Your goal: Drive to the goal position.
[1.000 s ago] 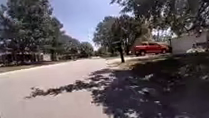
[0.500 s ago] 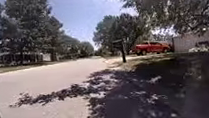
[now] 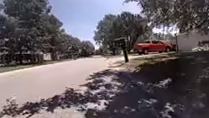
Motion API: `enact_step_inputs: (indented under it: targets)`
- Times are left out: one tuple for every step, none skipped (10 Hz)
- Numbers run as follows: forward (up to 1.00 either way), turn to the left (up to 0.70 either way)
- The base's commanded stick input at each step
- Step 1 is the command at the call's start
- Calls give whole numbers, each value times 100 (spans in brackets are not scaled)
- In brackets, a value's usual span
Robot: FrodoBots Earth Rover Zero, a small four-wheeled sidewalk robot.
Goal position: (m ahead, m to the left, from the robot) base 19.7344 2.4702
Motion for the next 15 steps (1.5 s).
enact_step_inputs:
  targets:
    - [70, 0]
    - [70, 0]
    - [70, 0]
    - [70, 0]
    - [70, 0]
    - [70, 0]
    - [70, 0]
    - [70, 0]
    - [70, 0]
    - [70, 0]
    - [70, 0]
    - [70, 0]
    - [70, 0]
    - [70, 0]
    - [70, 0]
